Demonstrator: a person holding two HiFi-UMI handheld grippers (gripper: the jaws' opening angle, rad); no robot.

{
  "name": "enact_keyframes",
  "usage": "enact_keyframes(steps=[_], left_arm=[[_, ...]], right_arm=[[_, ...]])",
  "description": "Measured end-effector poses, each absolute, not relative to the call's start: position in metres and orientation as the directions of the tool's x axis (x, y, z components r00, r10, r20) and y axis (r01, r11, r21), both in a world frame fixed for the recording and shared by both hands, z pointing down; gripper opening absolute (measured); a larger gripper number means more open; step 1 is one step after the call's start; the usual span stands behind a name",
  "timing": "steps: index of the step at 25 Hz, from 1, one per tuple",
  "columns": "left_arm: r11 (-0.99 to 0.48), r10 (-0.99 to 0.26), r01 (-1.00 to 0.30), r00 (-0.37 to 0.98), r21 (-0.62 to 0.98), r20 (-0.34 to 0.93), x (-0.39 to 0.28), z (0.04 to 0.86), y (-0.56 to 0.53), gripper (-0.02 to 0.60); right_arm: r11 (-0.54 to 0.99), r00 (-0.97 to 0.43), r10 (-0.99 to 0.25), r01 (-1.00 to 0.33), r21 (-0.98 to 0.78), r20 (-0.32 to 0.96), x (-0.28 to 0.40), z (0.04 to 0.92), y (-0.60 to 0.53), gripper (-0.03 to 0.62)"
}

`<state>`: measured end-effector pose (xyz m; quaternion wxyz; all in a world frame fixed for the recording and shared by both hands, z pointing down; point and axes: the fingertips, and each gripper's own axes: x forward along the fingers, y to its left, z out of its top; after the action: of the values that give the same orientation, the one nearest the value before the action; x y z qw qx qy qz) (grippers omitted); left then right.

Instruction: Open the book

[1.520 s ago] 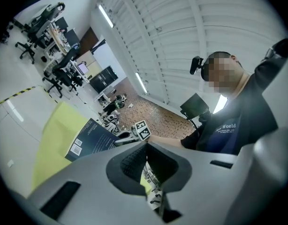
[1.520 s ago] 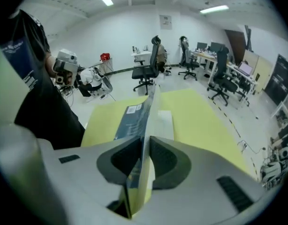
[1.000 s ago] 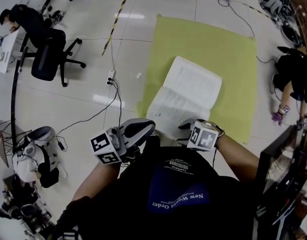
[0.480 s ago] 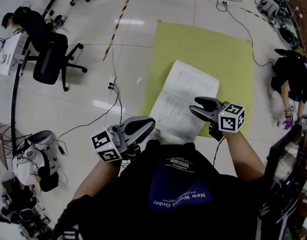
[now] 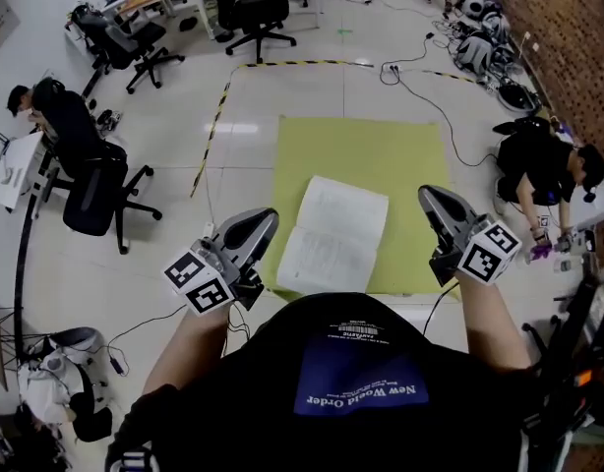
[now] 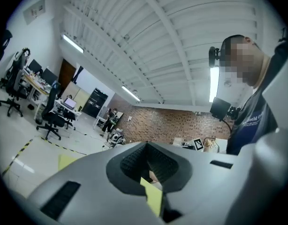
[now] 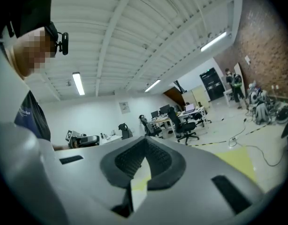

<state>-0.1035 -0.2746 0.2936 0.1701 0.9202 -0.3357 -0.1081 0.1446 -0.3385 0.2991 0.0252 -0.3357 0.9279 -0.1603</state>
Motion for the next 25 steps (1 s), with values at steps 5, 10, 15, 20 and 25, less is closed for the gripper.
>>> enact_keyframes(steps=[5, 10, 15, 20, 25], left_arm=[[-0.729, -0.654, -0.582, 0.747, 0.360, -0.119, -0.084, 0.273, -0.275, 0.006], [-0.737, -0.640, -0.572, 0.761, 0.359, -0.101, -0.073, 0.278, -0.267, 0.006], [-0.759, -0.619, -0.555, 0.777, 0.342, -0.113, -0.065, 0.274, -0.264, 0.006], [-0.745, -0.636, -0.570, 0.764, 0.348, -0.112, -0.069, 0.277, -0.263, 0.006], [-0.736, -0.648, -0.578, 0.752, 0.352, -0.120, -0.071, 0.274, -0.261, 0.006]], right_arm=[[0.705, -0.746, -0.663, -0.649, -0.286, 0.056, 0.169, 0.289, -0.313, -0.014], [0.698, -0.734, -0.674, -0.669, -0.255, 0.080, 0.168, 0.295, -0.294, -0.014], [0.693, -0.725, -0.684, -0.682, -0.234, 0.084, 0.175, 0.290, -0.292, -0.014], [0.706, -0.733, -0.675, -0.675, -0.216, 0.083, 0.173, 0.291, -0.291, -0.014], [0.725, -0.750, -0.656, -0.659, -0.202, 0.089, 0.167, 0.289, -0.292, -0.014]])
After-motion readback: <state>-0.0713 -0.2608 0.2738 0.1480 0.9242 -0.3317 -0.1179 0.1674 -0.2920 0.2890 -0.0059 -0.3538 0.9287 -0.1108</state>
